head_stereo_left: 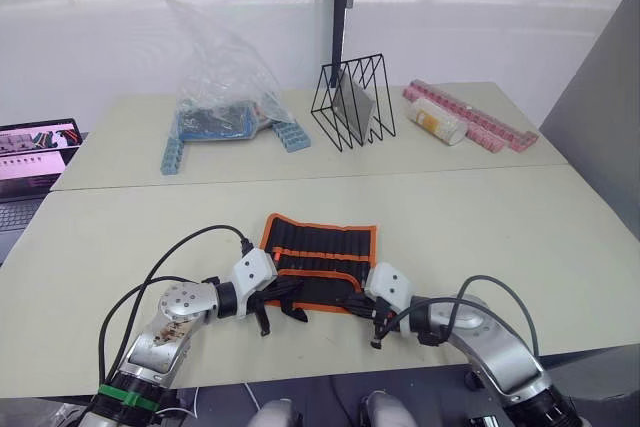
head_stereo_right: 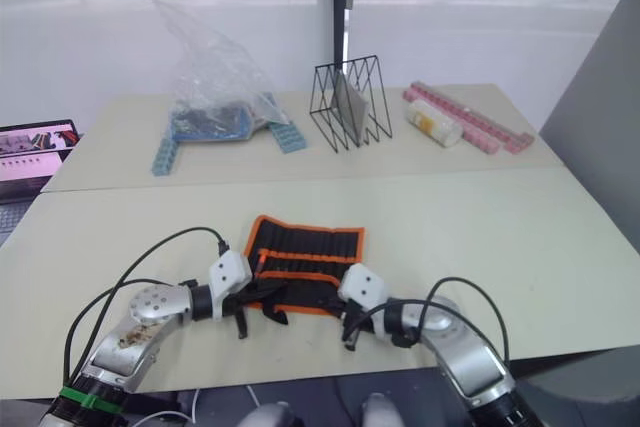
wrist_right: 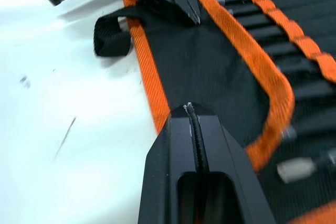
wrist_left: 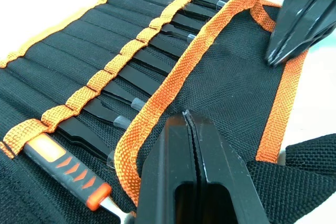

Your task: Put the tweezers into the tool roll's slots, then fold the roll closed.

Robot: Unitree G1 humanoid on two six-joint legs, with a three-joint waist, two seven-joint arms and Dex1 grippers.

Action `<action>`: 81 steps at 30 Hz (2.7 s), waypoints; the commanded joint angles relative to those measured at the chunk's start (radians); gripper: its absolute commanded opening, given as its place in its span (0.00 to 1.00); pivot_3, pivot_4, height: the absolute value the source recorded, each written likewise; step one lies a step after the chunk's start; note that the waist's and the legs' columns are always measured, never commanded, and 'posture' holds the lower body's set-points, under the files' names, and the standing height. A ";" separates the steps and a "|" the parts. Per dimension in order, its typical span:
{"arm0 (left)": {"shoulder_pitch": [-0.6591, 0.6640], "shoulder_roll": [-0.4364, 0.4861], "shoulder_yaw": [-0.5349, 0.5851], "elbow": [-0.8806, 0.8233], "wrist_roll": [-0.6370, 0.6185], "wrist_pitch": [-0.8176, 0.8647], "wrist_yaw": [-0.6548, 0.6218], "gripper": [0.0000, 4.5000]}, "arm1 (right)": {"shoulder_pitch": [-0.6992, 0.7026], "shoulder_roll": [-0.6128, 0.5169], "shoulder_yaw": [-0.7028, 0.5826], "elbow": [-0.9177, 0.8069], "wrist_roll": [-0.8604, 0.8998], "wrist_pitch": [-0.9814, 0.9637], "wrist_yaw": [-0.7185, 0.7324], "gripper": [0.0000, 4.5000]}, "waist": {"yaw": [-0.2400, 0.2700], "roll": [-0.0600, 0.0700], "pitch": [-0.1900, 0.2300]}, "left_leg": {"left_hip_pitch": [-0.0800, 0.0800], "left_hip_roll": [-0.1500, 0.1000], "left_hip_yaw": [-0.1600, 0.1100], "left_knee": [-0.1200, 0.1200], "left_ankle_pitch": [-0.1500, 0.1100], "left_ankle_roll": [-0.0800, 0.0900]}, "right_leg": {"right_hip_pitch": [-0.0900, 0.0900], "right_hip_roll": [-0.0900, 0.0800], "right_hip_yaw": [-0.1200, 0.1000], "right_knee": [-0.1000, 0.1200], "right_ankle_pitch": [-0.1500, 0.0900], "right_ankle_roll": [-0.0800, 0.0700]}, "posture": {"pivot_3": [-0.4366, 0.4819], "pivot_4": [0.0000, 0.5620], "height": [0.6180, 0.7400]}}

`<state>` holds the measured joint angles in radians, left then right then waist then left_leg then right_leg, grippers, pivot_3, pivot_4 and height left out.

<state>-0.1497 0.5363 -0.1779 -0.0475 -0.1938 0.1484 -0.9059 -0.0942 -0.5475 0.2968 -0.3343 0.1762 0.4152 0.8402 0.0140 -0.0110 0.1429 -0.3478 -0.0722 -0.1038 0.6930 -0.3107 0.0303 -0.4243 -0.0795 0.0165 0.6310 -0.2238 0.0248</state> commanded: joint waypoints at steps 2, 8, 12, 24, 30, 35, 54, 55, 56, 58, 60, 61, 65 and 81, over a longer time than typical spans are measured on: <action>-0.002 0.007 0.002 0.032 0.023 -0.004 0.007 0.01 | 0.045 -0.043 -0.030 -0.023 0.012 0.048 -0.003 0.00 | -0.001 0.000 0.000 | 0.001 0.000 0.000 0.000 0.000 0.000 | 0.001 0.000 0.000 0.000 0.000 0.000 | 0.48 0.27 0.87; -0.008 0.017 0.014 0.001 0.015 -0.019 0.003 0.01 | 0.033 -0.015 -0.043 -0.056 0.040 0.050 -0.026 0.00 | -0.001 0.000 0.000 | 0.001 0.000 0.000 0.000 0.000 0.000 | 0.001 0.000 0.000 0.000 0.000 0.000 | 0.48 0.27 0.87; -0.009 0.049 0.065 -0.115 -0.055 0.035 -0.014 0.01 | 0.028 0.008 -0.107 -0.121 0.129 0.081 -0.026 0.00 | -0.003 0.000 0.000 | 0.000 0.000 0.000 0.000 0.000 0.000 | -0.001 0.000 0.001 0.000 0.000 0.000 | 0.48 0.27 0.87; 0.228 0.195 0.311 -0.377 -0.256 0.149 -0.071 0.00 | 0.096 -0.005 -0.368 -0.236 0.382 0.300 -0.133 0.12 | -0.005 0.000 0.001 | -0.006 0.001 0.001 -0.002 0.000 0.001 | -0.008 0.000 0.003 -0.002 0.000 0.000 | 0.48 0.27 0.87; 0.341 0.203 0.334 -0.391 -0.228 0.096 -0.067 0.00 | 0.126 0.003 -0.351 -0.196 0.390 0.351 -0.171 0.49 | 0.000 0.001 0.001 | -0.006 0.001 0.001 -0.005 0.000 0.000 | -0.008 -0.001 0.002 -0.002 0.000 0.000 | 0.48 0.27 0.87; 0.361 0.189 0.326 -0.403 -0.221 0.088 -0.038 0.00 | 0.143 0.045 -0.328 -0.148 0.394 0.394 -0.219 0.49 | -0.002 0.001 0.001 | -0.006 0.001 0.001 -0.005 0.000 0.000 | -0.007 -0.002 0.001 -0.002 0.000 0.000 | 0.48 0.27 0.87; 0.326 0.178 0.313 -0.390 -0.213 0.087 -0.024 0.00 | 0.099 0.152 -0.312 -0.074 0.480 0.439 -0.234 0.23 | -0.014 0.000 0.001 | -0.005 0.001 0.001 -0.006 0.000 -0.001 | -0.008 0.000 0.002 -0.002 0.000 -0.001 | 0.48 0.27 0.87; 0.324 0.178 0.312 -0.389 -0.212 0.086 -0.024 0.00 | 0.100 0.145 -0.312 -0.074 0.475 0.435 -0.231 0.16 | -0.014 0.000 0.001 | -0.005 0.001 0.001 -0.006 0.000 -0.001 | -0.008 0.000 0.002 -0.002 0.000 -0.001 | 0.48 0.27 0.87; 0.321 0.177 0.311 -0.387 -0.212 0.086 -0.026 0.00 | 0.102 0.143 -0.317 -0.073 0.478 0.434 -0.232 0.07 | -0.014 0.000 0.001 | -0.005 0.001 0.001 -0.006 0.000 -0.001 | -0.007 0.000 0.002 -0.002 0.000 -0.001 | 0.48 0.27 0.87; 0.318 0.176 0.309 -0.385 -0.210 0.087 -0.028 0.00 | 0.103 0.138 -0.325 -0.068 0.483 0.432 -0.230 0.00 | -0.014 0.000 0.001 | -0.004 0.001 0.001 -0.006 0.000 -0.001 | -0.007 0.000 0.002 -0.002 0.000 -0.001 | 0.48 0.27 0.87; 0.316 0.176 0.306 -0.382 -0.209 0.086 -0.030 0.00 | 0.104 0.134 -0.332 -0.058 0.486 0.429 -0.229 0.00 | -0.013 0.000 0.001 | -0.004 0.001 0.001 -0.006 0.000 -0.001 | -0.006 0.000 0.002 -0.002 0.000 -0.001 | 0.48 0.27 0.87; 0.315 0.177 0.305 -0.382 -0.209 0.086 -0.032 0.00 | 0.103 0.136 -0.338 -0.053 0.491 0.430 -0.231 0.00 | -0.012 0.000 0.001 | -0.004 0.001 0.001 -0.006 0.000 -0.001 | -0.006 0.000 0.002 -0.002 0.000 -0.001 | 0.48 0.27 0.87; 0.318 0.180 0.300 -0.382 -0.207 0.084 -0.037 0.00 | 0.087 0.136 -0.346 -0.043 0.507 0.463 -0.258 0.00 | -0.011 0.000 0.001 | -0.004 0.001 0.001 -0.006 0.000 -0.001 | -0.006 0.000 0.002 -0.002 0.000 -0.001 | 0.48 0.27 0.87; 0.314 0.183 0.298 -0.375 -0.200 0.074 -0.044 0.00 | -0.003 0.187 -0.439 0.057 0.590 0.595 -0.372 0.42 | -0.007 0.000 0.001 | -0.002 0.001 0.001 -0.006 0.001 -0.001 | -0.004 0.000 0.002 -0.002 0.001 -0.001 | 0.48 0.27 0.87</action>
<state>0.1678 0.7157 0.1161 -0.4153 -0.3937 0.2405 -0.9494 -0.0953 -0.3604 -0.1017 -0.3038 0.7595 0.9881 0.4997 0.0074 -0.0109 0.1438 -0.3496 -0.0710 -0.1031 0.6866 -0.3100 0.0289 -0.4281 -0.0793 0.0182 0.6287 -0.2231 0.0234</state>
